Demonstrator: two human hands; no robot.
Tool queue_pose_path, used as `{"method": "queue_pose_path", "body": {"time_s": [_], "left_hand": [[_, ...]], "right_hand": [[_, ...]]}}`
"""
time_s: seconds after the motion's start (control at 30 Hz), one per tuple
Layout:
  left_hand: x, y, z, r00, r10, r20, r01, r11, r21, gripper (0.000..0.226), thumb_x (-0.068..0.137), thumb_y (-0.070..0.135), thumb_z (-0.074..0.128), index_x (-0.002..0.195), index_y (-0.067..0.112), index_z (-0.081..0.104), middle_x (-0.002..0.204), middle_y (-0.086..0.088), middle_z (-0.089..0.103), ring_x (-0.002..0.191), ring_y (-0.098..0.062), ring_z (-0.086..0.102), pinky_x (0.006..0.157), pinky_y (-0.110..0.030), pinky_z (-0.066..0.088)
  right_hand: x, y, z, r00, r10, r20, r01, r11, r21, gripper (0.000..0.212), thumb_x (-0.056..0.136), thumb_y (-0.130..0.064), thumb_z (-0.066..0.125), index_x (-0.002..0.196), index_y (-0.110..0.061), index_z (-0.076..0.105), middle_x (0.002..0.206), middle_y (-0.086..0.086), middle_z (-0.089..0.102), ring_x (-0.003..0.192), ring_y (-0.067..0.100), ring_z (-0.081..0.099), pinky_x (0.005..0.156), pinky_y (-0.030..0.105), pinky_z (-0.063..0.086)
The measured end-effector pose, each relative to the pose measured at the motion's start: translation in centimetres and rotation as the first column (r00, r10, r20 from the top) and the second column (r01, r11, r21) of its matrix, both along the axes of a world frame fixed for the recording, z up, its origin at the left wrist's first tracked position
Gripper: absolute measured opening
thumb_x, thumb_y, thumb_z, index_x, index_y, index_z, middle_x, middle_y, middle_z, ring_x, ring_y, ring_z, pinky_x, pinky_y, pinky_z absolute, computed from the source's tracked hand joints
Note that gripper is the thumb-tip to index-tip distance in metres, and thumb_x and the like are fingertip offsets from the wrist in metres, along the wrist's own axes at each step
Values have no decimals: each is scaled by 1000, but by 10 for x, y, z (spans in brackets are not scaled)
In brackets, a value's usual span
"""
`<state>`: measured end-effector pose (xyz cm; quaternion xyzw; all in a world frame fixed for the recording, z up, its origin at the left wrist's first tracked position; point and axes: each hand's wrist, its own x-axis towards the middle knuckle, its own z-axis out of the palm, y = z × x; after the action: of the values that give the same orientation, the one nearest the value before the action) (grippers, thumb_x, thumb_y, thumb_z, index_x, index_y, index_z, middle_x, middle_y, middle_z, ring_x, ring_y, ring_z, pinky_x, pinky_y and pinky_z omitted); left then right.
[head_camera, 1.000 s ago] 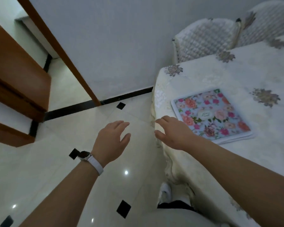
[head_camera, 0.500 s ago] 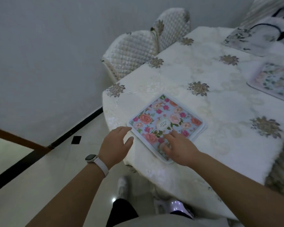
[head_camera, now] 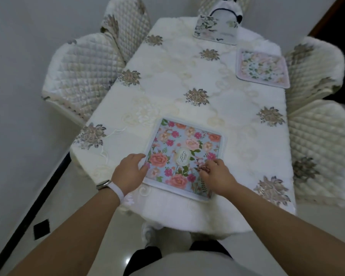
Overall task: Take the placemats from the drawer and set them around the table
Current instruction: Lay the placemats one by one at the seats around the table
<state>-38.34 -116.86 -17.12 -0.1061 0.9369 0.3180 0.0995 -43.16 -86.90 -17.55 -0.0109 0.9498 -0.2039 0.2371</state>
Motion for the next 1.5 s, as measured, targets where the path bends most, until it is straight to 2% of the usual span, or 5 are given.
{"method": "queue_pose_path", "body": {"time_s": [0.47,0.83,0.93,1.27,1.5], "left_hand": [[-81,-10,-37,956,162,247,-238,917,321,47,93,33,58,137,16,49,132,-7,58,105,-22,57,87,-35,45],[-85,-2,-34,959,181,218,-261,864,430,29,91,18,60,117,27,50,95,6,64,77,-14,66,56,-25,49],[-79,2,-31,962,158,224,-246,858,451,23,89,13,59,105,29,55,91,6,68,75,-17,69,57,-30,56],[-69,8,-15,966,169,198,-249,817,520,16,91,12,60,95,26,59,94,-1,71,80,-23,70,68,-41,60],[-65,19,-3,970,208,128,-243,774,585,18,92,12,59,94,29,59,88,2,68,61,-10,63,45,-21,50]], "right_hand": [[-6,-10,-24,833,-548,77,553,823,-131,50,88,-43,53,128,-12,52,125,14,50,105,31,55,93,43,49],[-2,-20,-16,755,-655,13,642,735,-219,55,86,-36,59,135,-15,45,122,9,54,101,28,60,84,44,55],[-5,-14,-9,691,-721,61,700,646,-304,57,86,-26,60,139,-14,40,102,-1,60,84,21,66,64,39,58],[-5,-7,11,718,-685,126,670,631,-392,13,88,-14,57,100,-20,56,90,-1,64,75,14,64,48,23,46],[8,0,29,697,-715,60,662,609,-438,11,89,-17,57,98,-22,54,91,0,64,67,11,64,36,16,44]]}}
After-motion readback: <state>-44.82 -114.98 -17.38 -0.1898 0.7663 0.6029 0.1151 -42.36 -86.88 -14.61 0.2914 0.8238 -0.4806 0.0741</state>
